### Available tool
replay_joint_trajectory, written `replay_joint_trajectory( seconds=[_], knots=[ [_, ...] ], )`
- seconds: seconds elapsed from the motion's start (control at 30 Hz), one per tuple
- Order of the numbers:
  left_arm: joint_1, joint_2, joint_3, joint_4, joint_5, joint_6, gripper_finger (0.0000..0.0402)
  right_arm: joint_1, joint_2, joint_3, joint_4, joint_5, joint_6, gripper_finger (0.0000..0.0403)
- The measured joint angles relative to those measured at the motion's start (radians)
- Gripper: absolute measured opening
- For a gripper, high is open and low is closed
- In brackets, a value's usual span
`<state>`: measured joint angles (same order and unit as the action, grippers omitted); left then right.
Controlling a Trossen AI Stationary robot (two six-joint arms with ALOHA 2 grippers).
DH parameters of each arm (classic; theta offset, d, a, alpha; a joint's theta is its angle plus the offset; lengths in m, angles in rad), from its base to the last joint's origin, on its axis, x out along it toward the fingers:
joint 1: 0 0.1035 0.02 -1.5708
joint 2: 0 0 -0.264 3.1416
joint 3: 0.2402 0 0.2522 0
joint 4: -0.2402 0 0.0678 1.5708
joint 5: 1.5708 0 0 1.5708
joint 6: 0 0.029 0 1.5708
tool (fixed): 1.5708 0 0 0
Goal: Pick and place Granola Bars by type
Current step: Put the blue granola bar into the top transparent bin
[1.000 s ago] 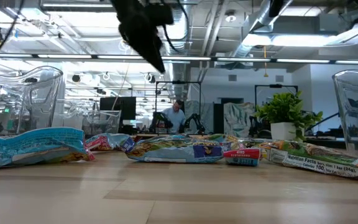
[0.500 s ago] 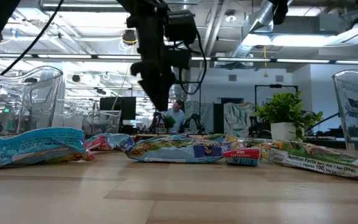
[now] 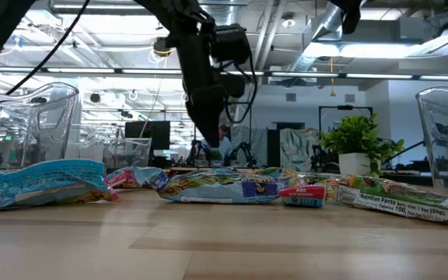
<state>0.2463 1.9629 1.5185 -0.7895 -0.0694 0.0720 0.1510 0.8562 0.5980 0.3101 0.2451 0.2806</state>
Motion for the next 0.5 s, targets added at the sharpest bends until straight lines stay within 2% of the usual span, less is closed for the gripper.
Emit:
replay_joint_trajectory(
  seconds=[0.13,0.23,0.5],
  knots=[
    [0.002,0.038,0.0,0.004,-0.018,-0.081,0.0213,-0.016,0.0,0.0,-0.018,0.0,0.008,0.0121],
    [0.007,0.052,-0.004,-0.019,-0.055,-0.188,0.0213,-0.018,0.0,0.0,-0.023,0.001,0.008,0.0121],
    [0.034,0.079,-0.004,-0.054,-0.06,-0.466,0.0213,-0.017,0.0,0.0,-0.042,0.0,0.016,0.0121]
  ],
)
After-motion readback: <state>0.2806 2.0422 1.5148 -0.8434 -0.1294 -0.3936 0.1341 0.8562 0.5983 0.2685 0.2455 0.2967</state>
